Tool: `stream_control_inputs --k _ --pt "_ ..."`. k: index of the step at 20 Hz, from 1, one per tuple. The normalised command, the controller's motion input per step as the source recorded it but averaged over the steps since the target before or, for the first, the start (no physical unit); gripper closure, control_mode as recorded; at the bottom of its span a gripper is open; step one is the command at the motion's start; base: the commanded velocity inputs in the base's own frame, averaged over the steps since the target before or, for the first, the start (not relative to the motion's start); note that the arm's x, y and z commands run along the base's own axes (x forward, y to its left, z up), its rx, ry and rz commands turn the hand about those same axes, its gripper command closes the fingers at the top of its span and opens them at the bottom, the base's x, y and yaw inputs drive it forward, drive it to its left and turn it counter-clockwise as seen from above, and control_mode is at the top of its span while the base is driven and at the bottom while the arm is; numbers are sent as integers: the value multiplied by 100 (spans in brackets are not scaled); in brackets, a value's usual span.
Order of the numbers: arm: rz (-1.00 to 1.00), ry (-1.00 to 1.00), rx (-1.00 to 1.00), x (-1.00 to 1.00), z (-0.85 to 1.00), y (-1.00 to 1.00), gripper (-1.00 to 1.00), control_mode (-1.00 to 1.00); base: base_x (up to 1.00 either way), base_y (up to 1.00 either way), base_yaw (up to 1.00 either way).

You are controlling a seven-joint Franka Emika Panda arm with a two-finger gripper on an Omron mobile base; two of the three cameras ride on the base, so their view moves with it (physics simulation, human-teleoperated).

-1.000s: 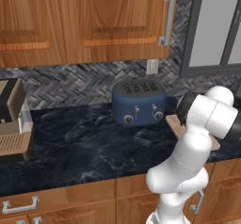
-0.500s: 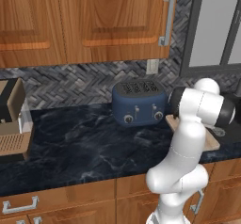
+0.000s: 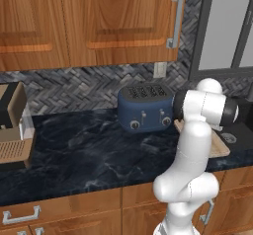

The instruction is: Pick up the sponge from the counter and clean the cutting board by briefly scrubbing or pressing down on the cutting board. Once finished, release the sponge.

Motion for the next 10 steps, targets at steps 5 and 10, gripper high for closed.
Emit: stream_control_inputs --k 5,10 --pt "-7 0 0 21 0 0 100 -100 0 0 0" --pt "-8 0 0 10 0 15 100 -100 0 0 0"
